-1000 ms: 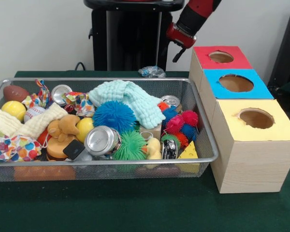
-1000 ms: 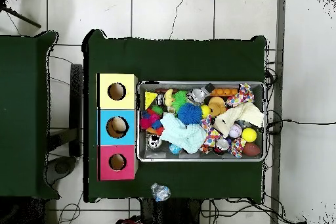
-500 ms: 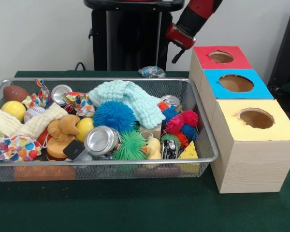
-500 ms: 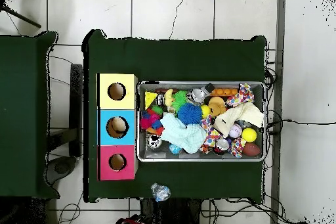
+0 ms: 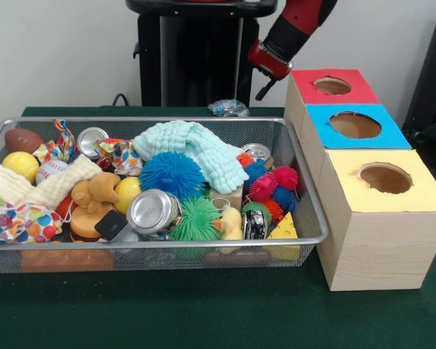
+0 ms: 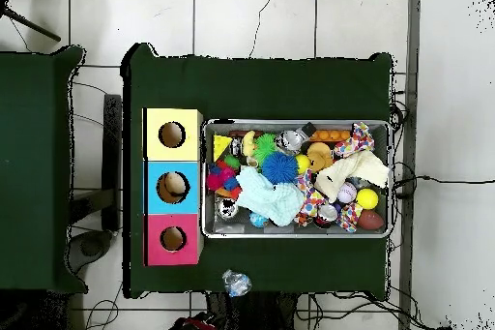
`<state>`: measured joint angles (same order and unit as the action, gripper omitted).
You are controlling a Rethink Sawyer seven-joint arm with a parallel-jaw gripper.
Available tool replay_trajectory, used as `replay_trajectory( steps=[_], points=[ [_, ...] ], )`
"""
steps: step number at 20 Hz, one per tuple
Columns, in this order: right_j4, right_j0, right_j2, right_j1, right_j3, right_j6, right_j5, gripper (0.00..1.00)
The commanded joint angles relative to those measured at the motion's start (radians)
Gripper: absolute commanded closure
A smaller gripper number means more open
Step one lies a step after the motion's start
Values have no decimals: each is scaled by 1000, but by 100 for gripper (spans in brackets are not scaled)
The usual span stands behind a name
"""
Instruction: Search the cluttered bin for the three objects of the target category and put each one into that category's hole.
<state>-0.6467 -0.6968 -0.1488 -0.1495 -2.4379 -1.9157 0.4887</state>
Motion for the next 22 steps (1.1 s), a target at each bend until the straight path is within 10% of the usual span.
replay_trajectory(
  steps=[1,22],
  points=[
    [-89,9,58,102,129,-255,-36,0],
    [-76,-1,48,168,183,-249,10,0]
  ],
)
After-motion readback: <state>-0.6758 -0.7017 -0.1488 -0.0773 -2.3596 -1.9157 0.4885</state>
